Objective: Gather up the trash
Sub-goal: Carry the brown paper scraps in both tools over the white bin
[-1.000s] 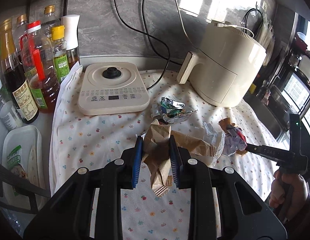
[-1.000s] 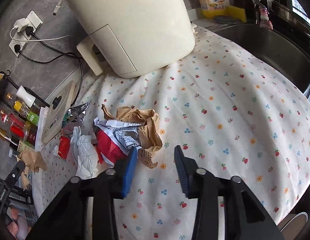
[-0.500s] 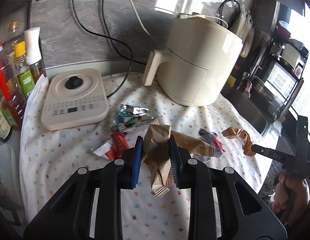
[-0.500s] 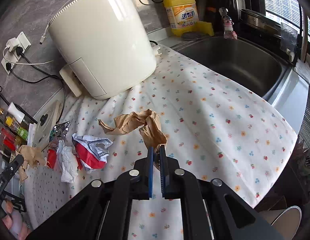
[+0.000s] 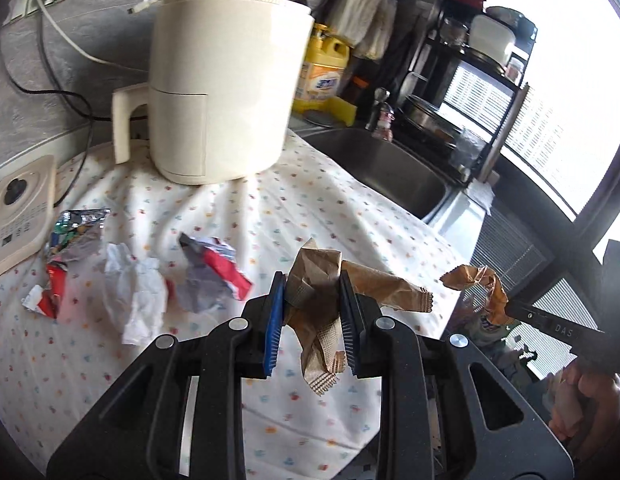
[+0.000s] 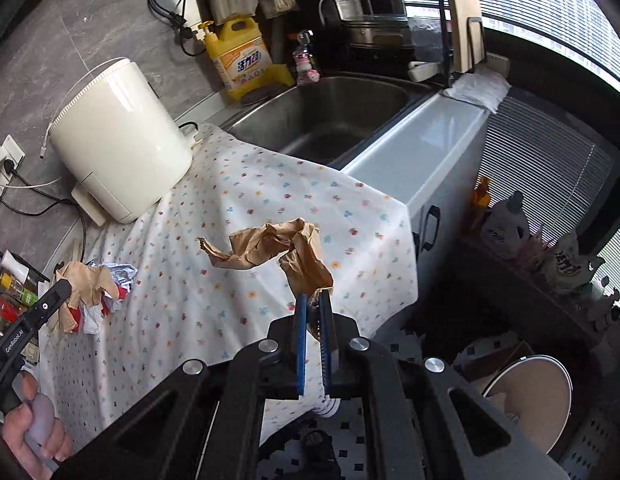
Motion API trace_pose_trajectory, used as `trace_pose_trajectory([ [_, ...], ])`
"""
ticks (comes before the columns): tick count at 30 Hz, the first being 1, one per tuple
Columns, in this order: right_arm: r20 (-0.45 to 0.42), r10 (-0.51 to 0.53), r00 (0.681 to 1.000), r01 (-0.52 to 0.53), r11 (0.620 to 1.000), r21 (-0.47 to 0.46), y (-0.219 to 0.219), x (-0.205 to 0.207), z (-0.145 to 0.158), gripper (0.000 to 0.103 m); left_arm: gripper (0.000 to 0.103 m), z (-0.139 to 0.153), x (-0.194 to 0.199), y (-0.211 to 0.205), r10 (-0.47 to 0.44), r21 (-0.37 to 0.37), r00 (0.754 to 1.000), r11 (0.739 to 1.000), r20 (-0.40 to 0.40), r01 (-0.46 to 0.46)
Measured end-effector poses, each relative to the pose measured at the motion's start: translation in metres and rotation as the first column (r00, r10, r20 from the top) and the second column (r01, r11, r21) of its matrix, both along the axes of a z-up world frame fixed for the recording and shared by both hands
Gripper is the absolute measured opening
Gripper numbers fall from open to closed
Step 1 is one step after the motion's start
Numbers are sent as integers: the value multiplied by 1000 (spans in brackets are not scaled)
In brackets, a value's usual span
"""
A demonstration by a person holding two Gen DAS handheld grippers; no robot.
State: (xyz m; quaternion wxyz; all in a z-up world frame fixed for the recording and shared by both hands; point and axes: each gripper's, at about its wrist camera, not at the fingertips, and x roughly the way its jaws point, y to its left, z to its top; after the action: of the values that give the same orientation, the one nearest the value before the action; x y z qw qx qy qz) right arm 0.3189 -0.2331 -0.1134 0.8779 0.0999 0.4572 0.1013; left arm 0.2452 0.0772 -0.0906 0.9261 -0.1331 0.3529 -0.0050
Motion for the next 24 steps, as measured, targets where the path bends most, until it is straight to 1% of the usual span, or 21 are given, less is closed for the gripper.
trace_pose_trajectory([
  [3,-11,-78,997,78,997,-1,-44,-15,-3,6,26,-5,9,-40,-74,-2,997,997,-15,74],
  [6,-22,-150,988,150,989,-9,-87,-31,-9,7,26,-11,14,-78,-144,-6,989,990,-32,144],
  [13,-72,-296,952,295,955,-20,-171,-74,-32,7,26,-27,21,-162,-285,-11,956,959,-70,285],
  [22,-140,-403,905,403,915,-28,-244,-119,-63,7,26,-44,19,-253,-409,-18,906,912,-114,409],
  [24,-162,-404,900,406,913,-20,-256,-123,-72,10,26,-48,17,-268,-426,-20,896,904,-124,427],
])
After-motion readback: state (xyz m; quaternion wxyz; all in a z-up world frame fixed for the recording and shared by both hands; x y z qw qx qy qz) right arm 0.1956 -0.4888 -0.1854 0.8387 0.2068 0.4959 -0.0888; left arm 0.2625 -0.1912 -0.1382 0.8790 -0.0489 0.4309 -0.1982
